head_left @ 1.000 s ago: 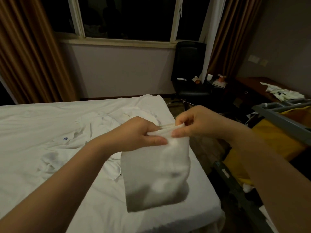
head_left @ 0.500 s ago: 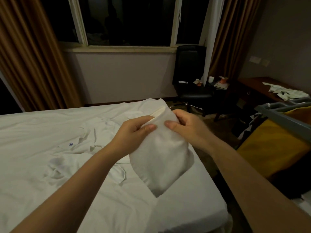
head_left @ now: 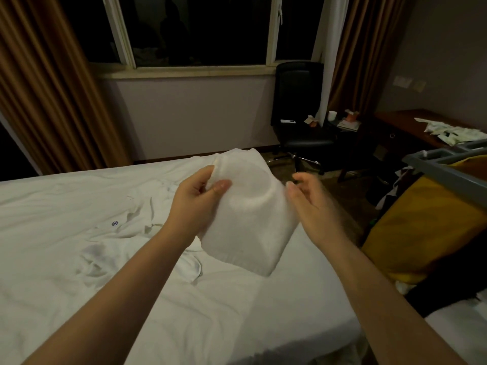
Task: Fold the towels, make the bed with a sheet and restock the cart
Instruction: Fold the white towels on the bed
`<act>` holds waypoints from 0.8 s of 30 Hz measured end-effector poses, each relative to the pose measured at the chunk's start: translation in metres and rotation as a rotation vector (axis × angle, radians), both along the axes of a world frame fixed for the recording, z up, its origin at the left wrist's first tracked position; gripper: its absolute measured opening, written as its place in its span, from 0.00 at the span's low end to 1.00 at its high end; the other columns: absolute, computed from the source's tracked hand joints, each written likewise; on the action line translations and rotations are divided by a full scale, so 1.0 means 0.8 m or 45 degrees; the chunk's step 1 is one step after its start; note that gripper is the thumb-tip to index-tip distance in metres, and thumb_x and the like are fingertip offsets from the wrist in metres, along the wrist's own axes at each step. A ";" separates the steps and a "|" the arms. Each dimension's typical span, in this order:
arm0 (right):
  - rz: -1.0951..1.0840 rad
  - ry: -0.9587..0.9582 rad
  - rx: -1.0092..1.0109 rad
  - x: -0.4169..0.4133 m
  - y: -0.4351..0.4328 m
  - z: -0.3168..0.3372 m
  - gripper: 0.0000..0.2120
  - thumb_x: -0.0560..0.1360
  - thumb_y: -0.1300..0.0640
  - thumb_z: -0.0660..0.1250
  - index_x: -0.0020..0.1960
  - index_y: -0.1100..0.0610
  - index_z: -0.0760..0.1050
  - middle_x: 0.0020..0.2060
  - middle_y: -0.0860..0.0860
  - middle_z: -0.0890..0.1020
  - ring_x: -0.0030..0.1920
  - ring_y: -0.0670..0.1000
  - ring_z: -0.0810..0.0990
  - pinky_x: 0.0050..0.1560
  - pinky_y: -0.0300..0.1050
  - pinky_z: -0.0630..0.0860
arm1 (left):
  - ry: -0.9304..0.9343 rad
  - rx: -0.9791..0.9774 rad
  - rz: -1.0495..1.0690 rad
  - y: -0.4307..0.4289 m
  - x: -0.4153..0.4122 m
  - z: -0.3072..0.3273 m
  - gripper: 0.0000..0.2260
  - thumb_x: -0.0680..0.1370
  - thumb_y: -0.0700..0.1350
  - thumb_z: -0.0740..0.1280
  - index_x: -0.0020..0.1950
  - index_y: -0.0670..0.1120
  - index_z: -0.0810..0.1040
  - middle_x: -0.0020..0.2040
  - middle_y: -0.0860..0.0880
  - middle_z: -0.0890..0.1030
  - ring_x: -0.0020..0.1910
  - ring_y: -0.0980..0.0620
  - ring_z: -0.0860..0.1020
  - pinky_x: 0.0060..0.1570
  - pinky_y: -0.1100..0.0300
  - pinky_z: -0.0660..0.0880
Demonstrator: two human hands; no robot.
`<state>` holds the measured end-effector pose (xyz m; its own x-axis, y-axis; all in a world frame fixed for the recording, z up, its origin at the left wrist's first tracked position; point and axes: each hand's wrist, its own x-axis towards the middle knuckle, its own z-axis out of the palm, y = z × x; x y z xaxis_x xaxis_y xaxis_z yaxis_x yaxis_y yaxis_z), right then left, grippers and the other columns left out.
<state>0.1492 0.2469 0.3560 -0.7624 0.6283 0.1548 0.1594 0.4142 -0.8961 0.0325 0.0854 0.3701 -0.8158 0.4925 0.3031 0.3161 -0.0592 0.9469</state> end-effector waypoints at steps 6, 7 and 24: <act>0.165 0.142 -0.862 -0.004 -0.003 -0.015 0.12 0.80 0.50 0.59 0.63 0.46 0.70 0.62 0.49 0.75 0.58 0.51 0.77 0.59 0.50 0.77 | -0.201 0.071 -0.056 -0.001 -0.001 -0.009 0.11 0.79 0.42 0.64 0.48 0.60 0.77 0.42 0.62 0.83 0.43 0.60 0.81 0.38 0.66 0.78; 0.181 0.198 -0.877 -0.006 -0.003 -0.011 0.11 0.79 0.52 0.61 0.60 0.43 0.71 0.62 0.48 0.75 0.60 0.51 0.77 0.60 0.51 0.76 | -0.225 0.046 -0.066 -0.001 -0.001 -0.012 0.11 0.78 0.42 0.64 0.49 0.60 0.77 0.44 0.61 0.82 0.45 0.58 0.81 0.41 0.63 0.78; 0.000 0.625 -0.591 -0.043 -0.009 0.011 0.17 0.77 0.61 0.66 0.58 0.41 0.68 0.54 0.49 0.78 0.56 0.50 0.79 0.61 0.50 0.76 | -0.355 0.155 -0.028 -0.018 -0.026 -0.008 0.11 0.80 0.43 0.61 0.53 0.60 0.75 0.47 0.60 0.82 0.46 0.59 0.81 0.41 0.63 0.78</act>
<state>0.1151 0.2394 0.3650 -0.6726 0.7133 0.1972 -0.3113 -0.0310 -0.9498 0.0114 0.0714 0.3639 -0.8656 0.4845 0.1265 0.0421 -0.1814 0.9825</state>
